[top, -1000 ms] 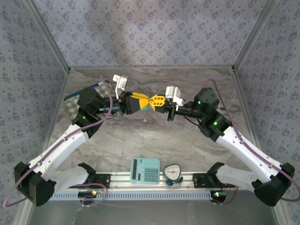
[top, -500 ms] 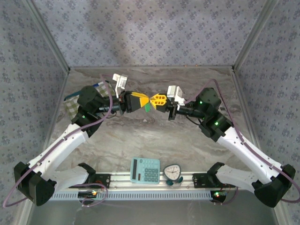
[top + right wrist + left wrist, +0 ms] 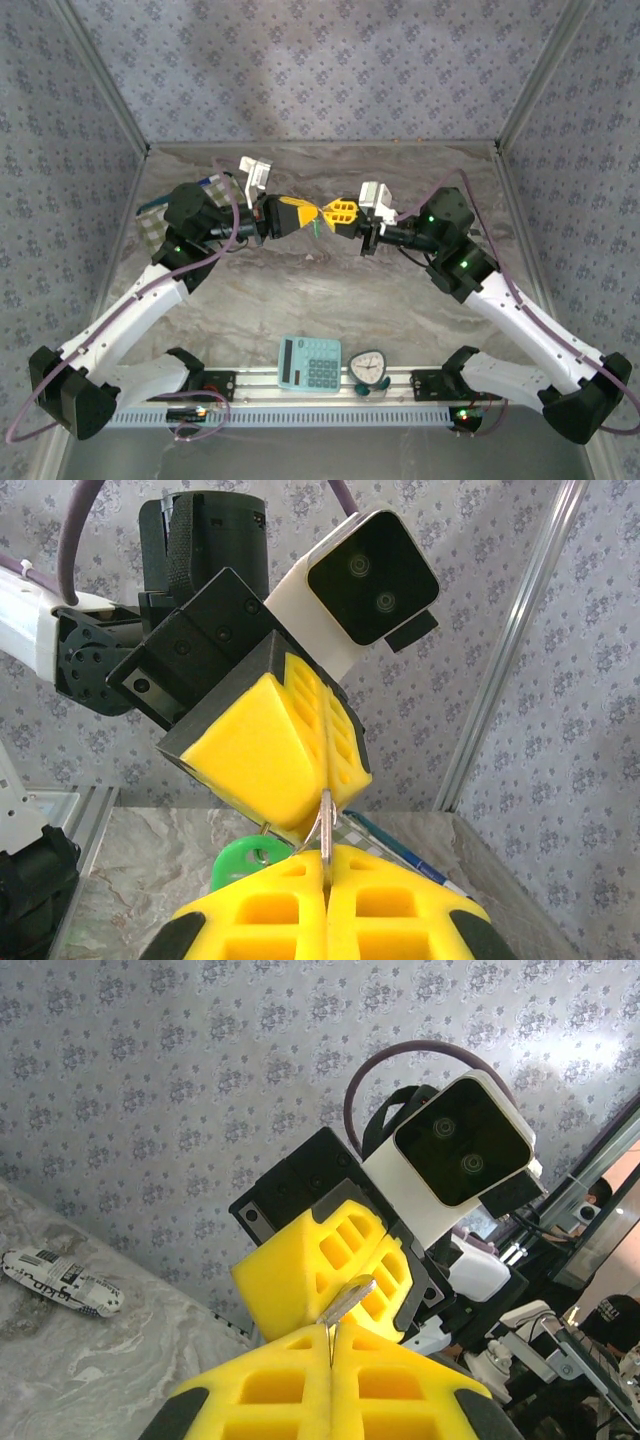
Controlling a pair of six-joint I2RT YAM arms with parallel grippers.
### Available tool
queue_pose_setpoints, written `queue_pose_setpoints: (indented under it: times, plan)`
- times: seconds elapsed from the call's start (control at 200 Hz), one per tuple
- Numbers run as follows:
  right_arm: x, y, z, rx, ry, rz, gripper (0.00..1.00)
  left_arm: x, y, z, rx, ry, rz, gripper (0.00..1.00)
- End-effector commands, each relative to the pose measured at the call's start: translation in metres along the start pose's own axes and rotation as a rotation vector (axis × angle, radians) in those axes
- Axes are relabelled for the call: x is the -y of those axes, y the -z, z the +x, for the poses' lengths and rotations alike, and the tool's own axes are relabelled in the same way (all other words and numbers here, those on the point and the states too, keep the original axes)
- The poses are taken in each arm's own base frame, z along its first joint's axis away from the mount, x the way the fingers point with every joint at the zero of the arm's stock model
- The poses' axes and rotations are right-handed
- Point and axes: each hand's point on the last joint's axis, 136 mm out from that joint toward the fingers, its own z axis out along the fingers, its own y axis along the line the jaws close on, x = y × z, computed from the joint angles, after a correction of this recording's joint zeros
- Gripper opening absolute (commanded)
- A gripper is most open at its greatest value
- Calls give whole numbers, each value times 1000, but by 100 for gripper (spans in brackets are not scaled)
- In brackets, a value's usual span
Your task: Remove the keys from the keyring
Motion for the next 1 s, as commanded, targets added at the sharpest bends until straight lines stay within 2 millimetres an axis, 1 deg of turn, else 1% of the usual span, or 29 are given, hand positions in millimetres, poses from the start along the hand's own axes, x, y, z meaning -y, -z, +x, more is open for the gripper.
queue_pose_setpoints:
  times: [0.0,0.135,0.225,0.31,0.365,0.435,0.47,0.53,0.67,0.72,0.81,0.995]
  plan:
    - [-5,6,-9,28,38,5,0,20,11,-24,95,-75,10,0]
    - [-12,9,-2,14,38,-5,0,17,19,-32,135,-78,-15,0]
    - [-12,11,1,2,30,10,0,14,22,-33,143,-80,-30,0]
    - [-9,14,4,-11,23,46,0,4,24,-32,148,-77,-83,0]
    - [-6,17,9,-29,11,73,0,-8,28,-33,164,-73,-153,0]
    - [-2,20,17,-62,-10,107,0,-26,35,-29,164,-73,-252,0]
    - [0,21,23,-80,-27,124,0,-39,39,-26,163,-68,-317,0]
    - [2,24,34,-107,-53,154,0,-59,45,-16,137,-72,-413,0]
    - [11,33,63,-171,-108,245,0,-114,65,13,71,-50,-646,0]
    - [17,37,75,-192,-135,290,0,-132,72,23,49,-43,-714,0]
    - [28,45,99,-230,-184,381,0,-170,91,43,29,8,-870,0]
    - [50,67,150,-300,-284,556,0,-226,114,82,-20,99,-1050,0]
